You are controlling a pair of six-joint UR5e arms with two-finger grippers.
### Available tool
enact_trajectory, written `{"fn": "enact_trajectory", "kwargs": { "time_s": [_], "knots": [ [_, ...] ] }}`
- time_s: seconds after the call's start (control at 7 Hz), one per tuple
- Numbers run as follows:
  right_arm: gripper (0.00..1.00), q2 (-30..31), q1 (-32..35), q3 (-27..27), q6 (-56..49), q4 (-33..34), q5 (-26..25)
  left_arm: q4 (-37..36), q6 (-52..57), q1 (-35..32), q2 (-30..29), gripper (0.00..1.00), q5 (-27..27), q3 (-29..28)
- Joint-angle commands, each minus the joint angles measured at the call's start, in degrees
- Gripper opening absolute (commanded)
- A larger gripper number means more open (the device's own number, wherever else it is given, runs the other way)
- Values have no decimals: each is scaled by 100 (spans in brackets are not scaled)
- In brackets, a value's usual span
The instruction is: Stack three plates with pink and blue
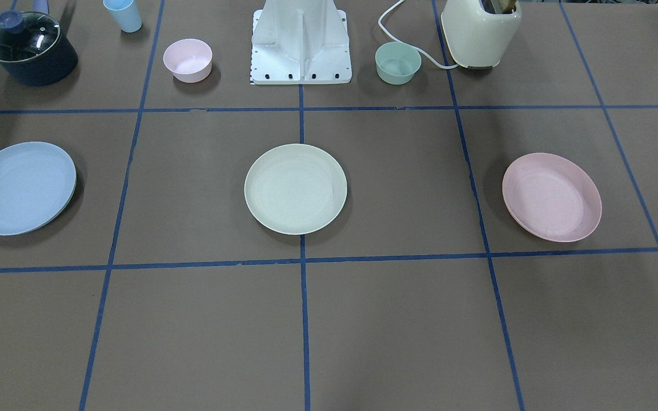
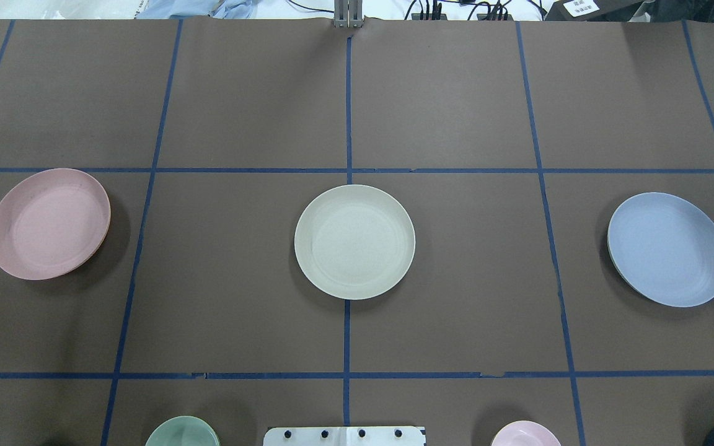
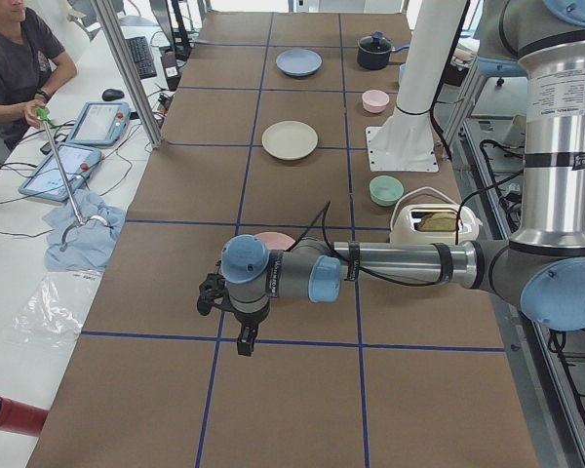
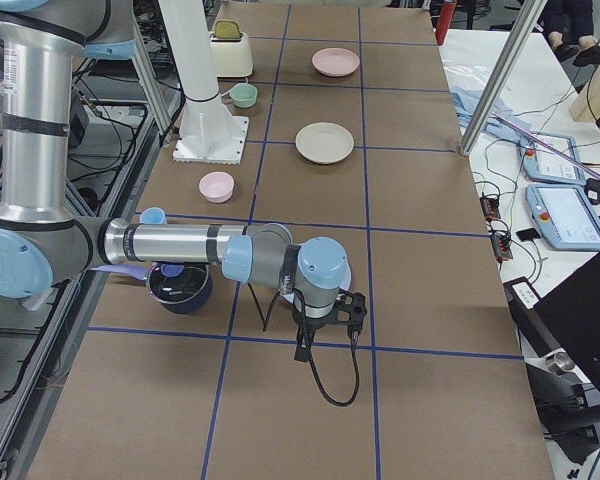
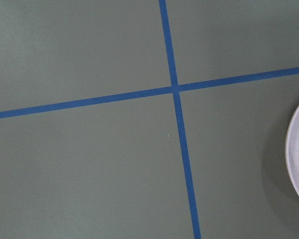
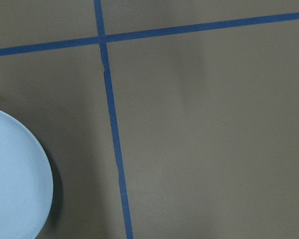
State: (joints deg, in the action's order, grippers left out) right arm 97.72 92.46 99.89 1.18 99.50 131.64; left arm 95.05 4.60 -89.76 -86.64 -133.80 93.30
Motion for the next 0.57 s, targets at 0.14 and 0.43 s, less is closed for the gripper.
{"fn": "enact_trajectory", "kwargs": {
  "time_s": [0.14,0.43],
  "knots": [
    [100,-51,0,118,66,-9,1,40,67,-85,7,100,21,48],
    [100,-60,0,136,49,-9,10,171,67,-68,-106,100,-14,4]
  ]
}}
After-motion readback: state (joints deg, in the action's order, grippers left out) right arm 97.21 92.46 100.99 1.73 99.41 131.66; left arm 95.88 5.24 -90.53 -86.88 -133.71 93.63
